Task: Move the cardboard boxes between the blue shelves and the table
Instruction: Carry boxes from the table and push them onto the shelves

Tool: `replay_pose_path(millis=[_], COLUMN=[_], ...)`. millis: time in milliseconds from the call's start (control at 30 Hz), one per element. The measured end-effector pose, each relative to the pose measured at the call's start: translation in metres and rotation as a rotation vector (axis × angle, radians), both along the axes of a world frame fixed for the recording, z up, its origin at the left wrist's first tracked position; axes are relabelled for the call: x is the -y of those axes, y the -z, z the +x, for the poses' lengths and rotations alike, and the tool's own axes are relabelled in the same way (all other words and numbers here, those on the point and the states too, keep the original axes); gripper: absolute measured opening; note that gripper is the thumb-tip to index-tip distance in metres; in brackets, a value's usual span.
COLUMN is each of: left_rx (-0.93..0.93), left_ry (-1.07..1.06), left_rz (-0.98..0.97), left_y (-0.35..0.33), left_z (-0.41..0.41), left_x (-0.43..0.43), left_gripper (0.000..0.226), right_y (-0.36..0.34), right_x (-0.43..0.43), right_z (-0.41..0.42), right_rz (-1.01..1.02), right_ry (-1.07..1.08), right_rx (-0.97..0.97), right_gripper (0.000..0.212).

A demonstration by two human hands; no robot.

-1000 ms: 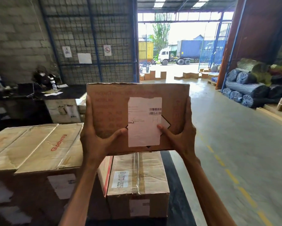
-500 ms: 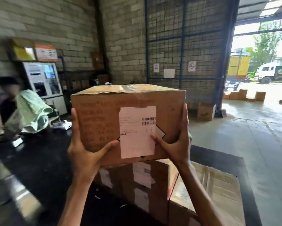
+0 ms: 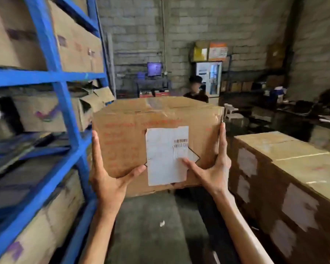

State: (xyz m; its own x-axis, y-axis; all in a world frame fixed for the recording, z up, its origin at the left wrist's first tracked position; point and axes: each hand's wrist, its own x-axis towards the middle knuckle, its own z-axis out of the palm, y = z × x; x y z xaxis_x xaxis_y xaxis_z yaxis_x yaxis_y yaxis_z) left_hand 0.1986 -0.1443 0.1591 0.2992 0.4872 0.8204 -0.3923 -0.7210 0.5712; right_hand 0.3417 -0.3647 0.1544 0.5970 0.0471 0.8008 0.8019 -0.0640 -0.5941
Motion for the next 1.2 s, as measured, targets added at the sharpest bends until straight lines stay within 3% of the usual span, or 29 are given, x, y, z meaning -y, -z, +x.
replay_pose_path(millis=[133,267,500,800,967,1200], left_rx=[-0.034,-0.026,-0.037,-0.067,-0.024,-0.080], left_ry=[-0.178,-0.199,-0.620,-0.986,-1.156,-1.420], left_rz=[-0.071,-0.221,-0.132,-0.200,-0.278,-0.393], left_y=[0.008,0.026,0.019,0.016,0.014,0.023], left_z=[-0.101,-0.192,-0.297,-0.362,-0.373,-0.410], left_x=[-0.022,-0.038,-0.049,-0.108,-0.148,-0.198], left_gripper=[0.135,0.133,0.133,0.138,0.151,0.123], right_y=[0.012,0.016,0.018,0.021,0.017,0.021], right_x=[-0.057,-0.108,-0.199,-0.349,-0.436,-0.535], right_z=[-0.057,-0.116,-0.188,-0.239,-0.253,-0.293], right_rz=[0.009,-0.022,-0.122,-0.135,-0.179,-0.240], right_ry=[-0.245,-0.436,-0.715,-1.073,-1.242,-1.554], right_rx=[-0.041,-0.071,-0.107,-0.205,-0.186,-0.119], right_gripper=[0.130,0.130,0.139,0.150,0.127,0.116])
